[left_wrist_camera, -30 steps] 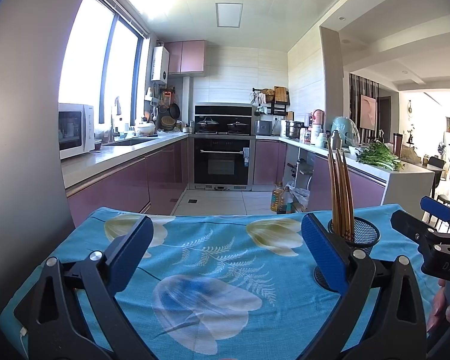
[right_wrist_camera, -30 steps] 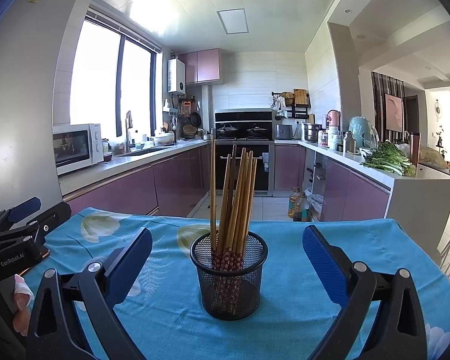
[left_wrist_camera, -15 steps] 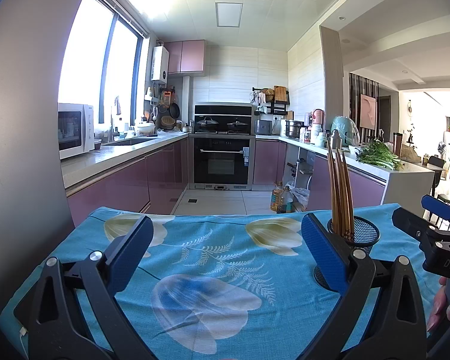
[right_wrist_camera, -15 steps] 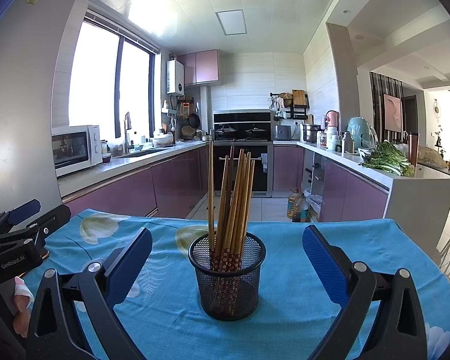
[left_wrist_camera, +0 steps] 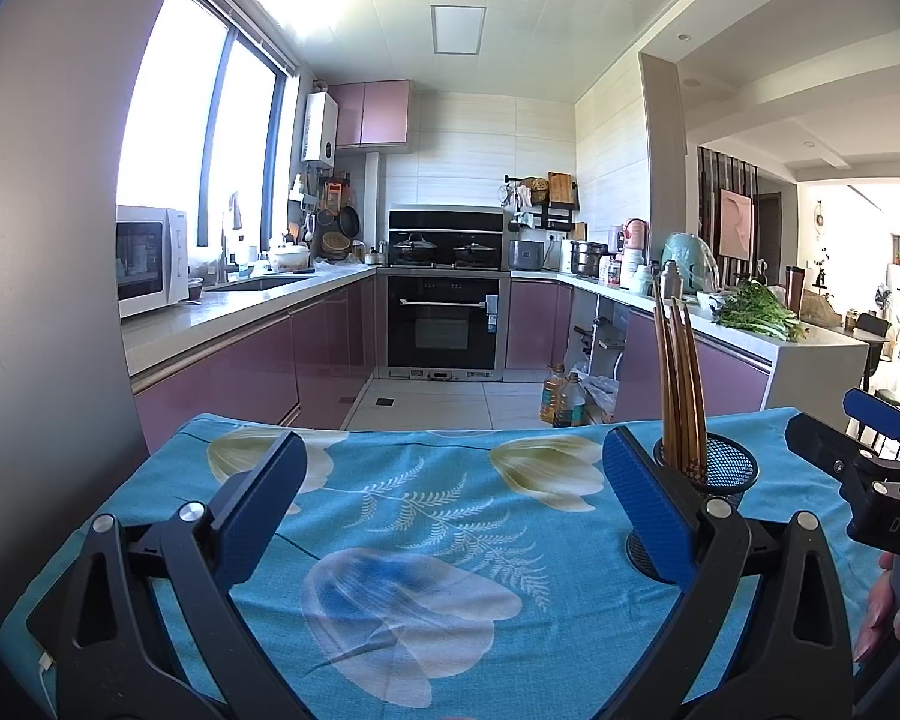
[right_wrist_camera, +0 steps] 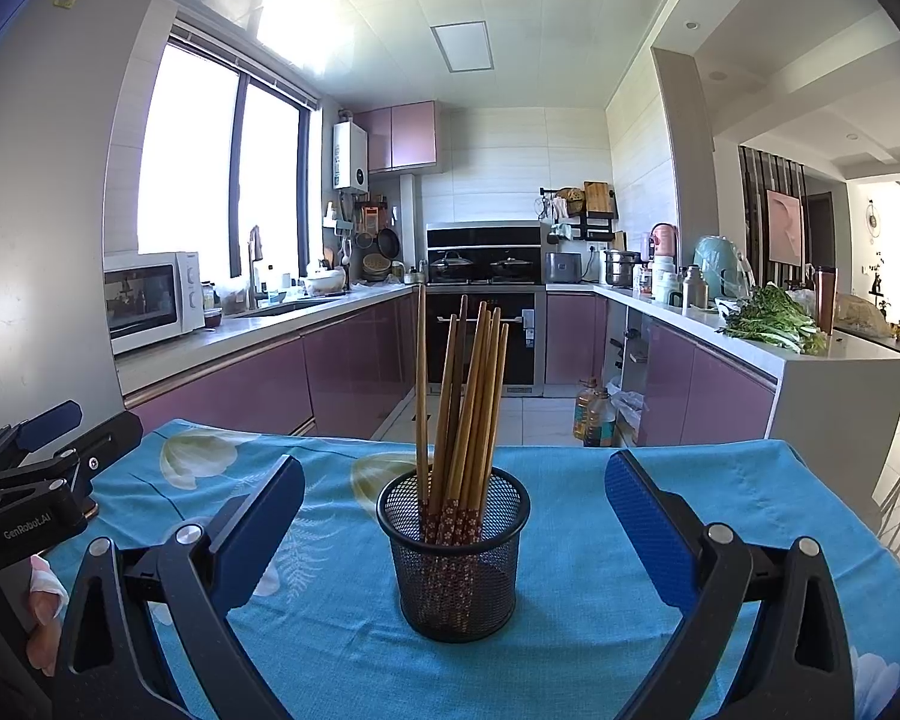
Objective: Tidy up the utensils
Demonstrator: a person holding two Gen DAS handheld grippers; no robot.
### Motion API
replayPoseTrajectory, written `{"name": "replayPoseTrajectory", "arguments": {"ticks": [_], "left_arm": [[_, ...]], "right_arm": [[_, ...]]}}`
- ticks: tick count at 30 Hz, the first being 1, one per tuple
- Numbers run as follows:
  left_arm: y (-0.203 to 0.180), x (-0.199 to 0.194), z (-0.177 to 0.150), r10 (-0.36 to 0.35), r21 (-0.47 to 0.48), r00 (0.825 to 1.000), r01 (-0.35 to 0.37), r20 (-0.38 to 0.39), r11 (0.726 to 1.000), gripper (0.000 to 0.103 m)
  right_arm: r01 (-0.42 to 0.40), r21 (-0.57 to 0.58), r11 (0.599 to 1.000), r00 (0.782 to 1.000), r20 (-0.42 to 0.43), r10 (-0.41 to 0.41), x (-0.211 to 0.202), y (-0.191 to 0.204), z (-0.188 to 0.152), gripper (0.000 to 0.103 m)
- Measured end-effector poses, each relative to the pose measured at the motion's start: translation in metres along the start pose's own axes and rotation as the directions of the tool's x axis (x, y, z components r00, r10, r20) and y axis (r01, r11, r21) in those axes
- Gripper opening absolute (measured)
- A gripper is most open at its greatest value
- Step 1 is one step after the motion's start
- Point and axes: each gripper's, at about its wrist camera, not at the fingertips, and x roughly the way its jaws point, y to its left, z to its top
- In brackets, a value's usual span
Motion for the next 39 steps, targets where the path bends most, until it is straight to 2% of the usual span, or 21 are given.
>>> {"name": "replayPoseTrajectory", "arguments": {"ticks": [39], "left_arm": [[-0.0051, -0.0009, -0.0034, -0.008, -0.012, 1.000, 0.008, -0.005, 1.000, 0.097]], "right_arm": [[0.015, 0.001, 1.000, 1.000, 0.020, -0.015, -0.0001, 0.0018, 0.0005, 0.097]]}}
